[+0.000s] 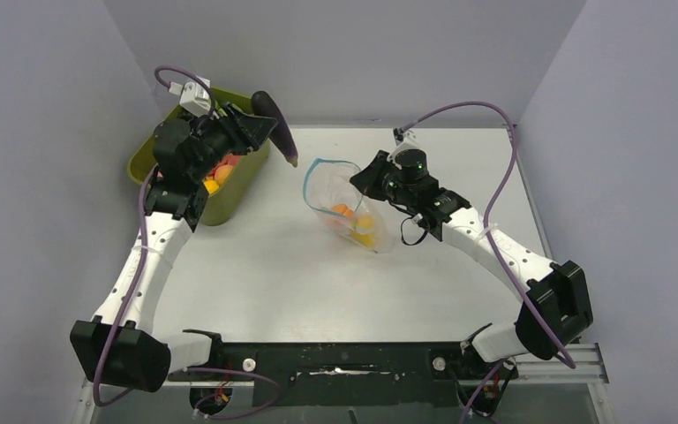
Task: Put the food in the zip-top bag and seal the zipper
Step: Place the fake vegetable in the zipper food storage bag.
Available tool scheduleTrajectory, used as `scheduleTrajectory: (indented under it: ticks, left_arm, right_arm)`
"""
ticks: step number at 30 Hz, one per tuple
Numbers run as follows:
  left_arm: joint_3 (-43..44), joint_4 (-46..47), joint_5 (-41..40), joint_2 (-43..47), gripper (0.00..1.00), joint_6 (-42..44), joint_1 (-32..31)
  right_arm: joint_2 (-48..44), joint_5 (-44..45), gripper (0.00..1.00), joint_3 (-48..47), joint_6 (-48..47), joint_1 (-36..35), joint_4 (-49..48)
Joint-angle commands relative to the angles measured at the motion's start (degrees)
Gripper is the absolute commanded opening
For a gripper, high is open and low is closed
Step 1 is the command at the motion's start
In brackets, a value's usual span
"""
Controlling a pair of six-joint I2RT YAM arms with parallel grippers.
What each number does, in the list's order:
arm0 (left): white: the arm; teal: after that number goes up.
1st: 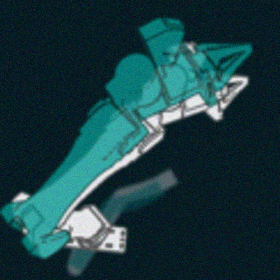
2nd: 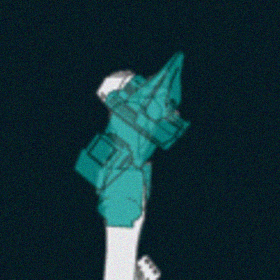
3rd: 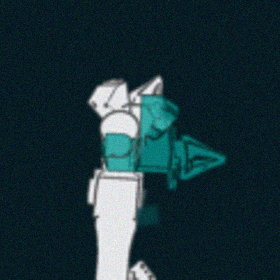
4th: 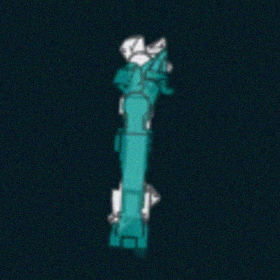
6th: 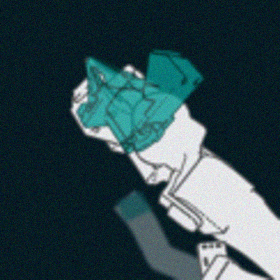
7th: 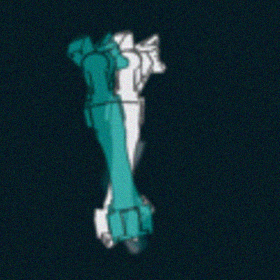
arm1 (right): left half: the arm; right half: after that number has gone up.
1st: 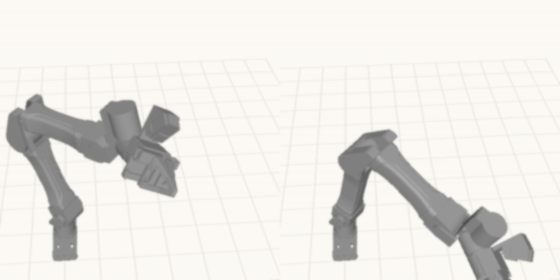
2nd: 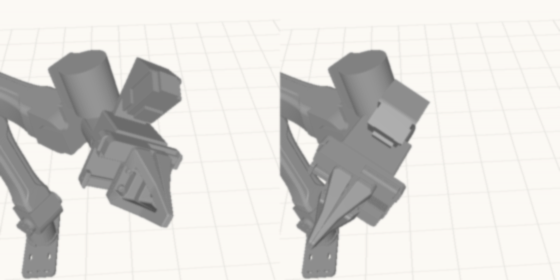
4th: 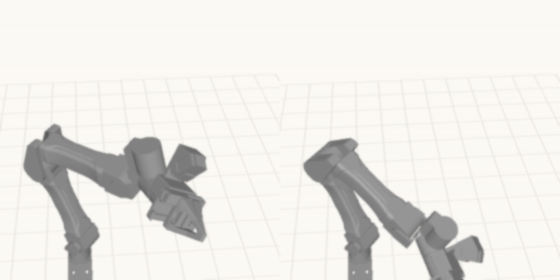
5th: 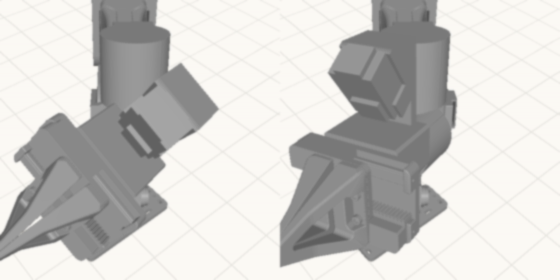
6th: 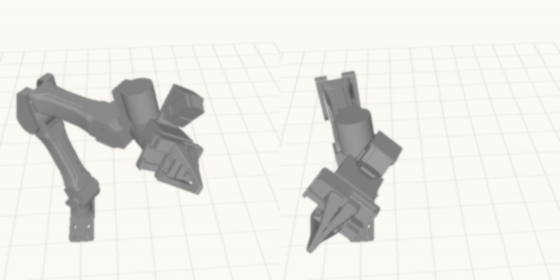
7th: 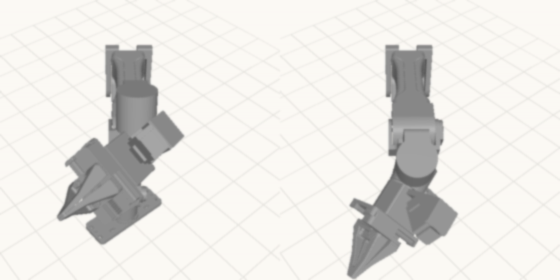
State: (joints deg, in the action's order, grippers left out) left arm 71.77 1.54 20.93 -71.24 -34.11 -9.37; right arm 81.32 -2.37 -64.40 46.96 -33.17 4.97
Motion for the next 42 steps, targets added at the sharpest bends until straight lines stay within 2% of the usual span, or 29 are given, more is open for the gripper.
scheduleTrajectory:
  ticks: [1, 5, 11, 20, 26, 33, 37, 42]
  left_arm:
    - [-3.59, 14.88, 5.69, 1.31, 0.15, -9.90, -1.78]
    - [-7.00, 19.97, 4.49, 0.93, 0.15, -12.29, -5.21]
    - [-8.88, 22.73, 3.92, -1.06, 0.15, -12.83, -9.86]
    - [-16.38, 27.32, -0.27, -1.98, 0.14, -11.41, -16.76]
    - [-22.57, 30.37, -0.67, -2.76, 0.14, -12.17, -18.91]
    - [-24.37, 29.99, -2.32, -4.17, 0.15, -10.87, -21.29]
    - [-24.53, 28.90, -2.71, -4.63, 0.24, -10.35, -21.74]
    - [-21.66, 23.45, -2.62, -4.34, 0.49, -7.72, -21.70]
  right_arm:
    - [-0.01, 0.06, 0.00, -2.92, 1.94, -0.45, -5.51]
    - [0.17, -0.11, 0.00, -2.86, 2.38, -0.32, -6.12]
    - [0.37, -0.79, 0.00, -3.04, 2.91, -0.23, -6.94]
    - [0.24, -1.10, 0.00, -3.13, 3.74, 0.34, -8.04]
    - [-0.31, -0.69, 0.00, -2.77, 4.31, 0.47, -8.65]
    - [-0.78, -0.52, 0.00, -2.48, 4.72, 0.48, -8.93]
    - [-1.26, -0.27, 0.00, -2.06, 4.93, 0.46, -8.84]
    - [-1.67, 0.17, 0.00, -1.48, 4.12, 0.62, -8.58]
